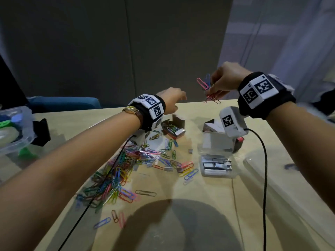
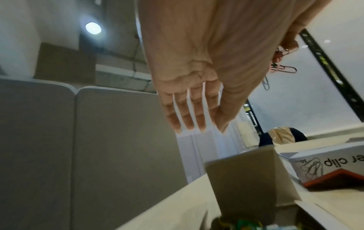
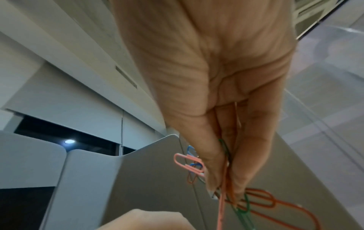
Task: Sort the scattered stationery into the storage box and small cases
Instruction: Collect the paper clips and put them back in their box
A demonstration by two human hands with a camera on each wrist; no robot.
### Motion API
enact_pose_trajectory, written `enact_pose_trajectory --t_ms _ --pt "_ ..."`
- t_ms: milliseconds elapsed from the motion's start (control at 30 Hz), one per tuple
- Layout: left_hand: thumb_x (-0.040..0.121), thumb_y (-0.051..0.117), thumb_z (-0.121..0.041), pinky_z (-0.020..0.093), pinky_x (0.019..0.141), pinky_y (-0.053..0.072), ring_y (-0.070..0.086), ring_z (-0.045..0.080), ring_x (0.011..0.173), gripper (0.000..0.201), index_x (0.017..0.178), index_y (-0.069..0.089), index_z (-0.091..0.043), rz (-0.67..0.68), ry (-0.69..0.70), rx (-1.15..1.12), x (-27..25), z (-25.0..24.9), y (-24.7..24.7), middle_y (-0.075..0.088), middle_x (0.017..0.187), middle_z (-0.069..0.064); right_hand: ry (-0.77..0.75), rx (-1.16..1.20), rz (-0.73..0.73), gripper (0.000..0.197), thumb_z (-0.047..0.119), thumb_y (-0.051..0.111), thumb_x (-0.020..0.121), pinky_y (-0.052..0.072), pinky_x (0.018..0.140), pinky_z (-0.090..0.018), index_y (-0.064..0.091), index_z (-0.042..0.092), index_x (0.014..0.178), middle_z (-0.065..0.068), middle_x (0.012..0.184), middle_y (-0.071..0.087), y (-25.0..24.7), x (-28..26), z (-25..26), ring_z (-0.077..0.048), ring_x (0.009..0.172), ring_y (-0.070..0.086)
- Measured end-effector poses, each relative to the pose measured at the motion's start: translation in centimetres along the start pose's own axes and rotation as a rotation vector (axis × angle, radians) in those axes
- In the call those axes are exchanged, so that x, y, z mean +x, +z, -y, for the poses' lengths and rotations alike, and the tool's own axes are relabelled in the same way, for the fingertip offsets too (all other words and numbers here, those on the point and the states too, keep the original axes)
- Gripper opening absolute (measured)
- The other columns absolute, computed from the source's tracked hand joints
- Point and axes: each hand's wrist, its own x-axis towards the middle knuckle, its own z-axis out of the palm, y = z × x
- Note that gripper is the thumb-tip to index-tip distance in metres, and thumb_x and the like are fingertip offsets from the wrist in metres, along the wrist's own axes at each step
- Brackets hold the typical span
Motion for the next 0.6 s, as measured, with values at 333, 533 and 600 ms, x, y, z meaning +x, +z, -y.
enact_pose_trajectory --t_ms 333,533,600 --pt "0.076 0.080 -0.009 0.036 0.108 0.033 0.038 0.027 0.135 0.093 0.150 0.024 -0.014 0.465 0.290 0.072 5.5 -8.7 0.8 0.037 0.148 0.013 0.122 -0.039 -0.106 0.010 0.008 0.078 0.079 0.058 0.071 -0.030 0.068 0.007 0.077 -0.015 0.086 0.072 -4.5 -0.9 -4.2 -0.023 0.074 0.071" --pt "0.092 0.060 -0.011 0.034 0.098 0.037 0.045 0.031 0.128 0.063 0.148 0.033 -0.015 0.455 0.376 0.182 6.3 -11.0 3.0 0.043 0.141 0.016 0.141 -0.063 -0.124 0.013 0.007 0.078 0.080 0.051 0.042 -0.014 0.067 0.008 0.072 -0.011 0.077 0.071 -5.7 -0.9 -5.1 -0.013 0.060 0.067" --pt "0.093 0.058 -0.014 0.030 0.090 0.038 0.047 0.031 0.124 0.052 0.143 0.042 -0.013 0.416 0.354 0.228 6.4 -11.3 3.3 0.045 0.137 0.015 0.141 -0.053 -0.128 0.012 0.007 0.078 0.080 0.050 0.041 -0.014 0.067 0.008 0.073 -0.011 0.076 0.070 -5.6 -0.9 -5.0 -0.012 0.058 0.067"
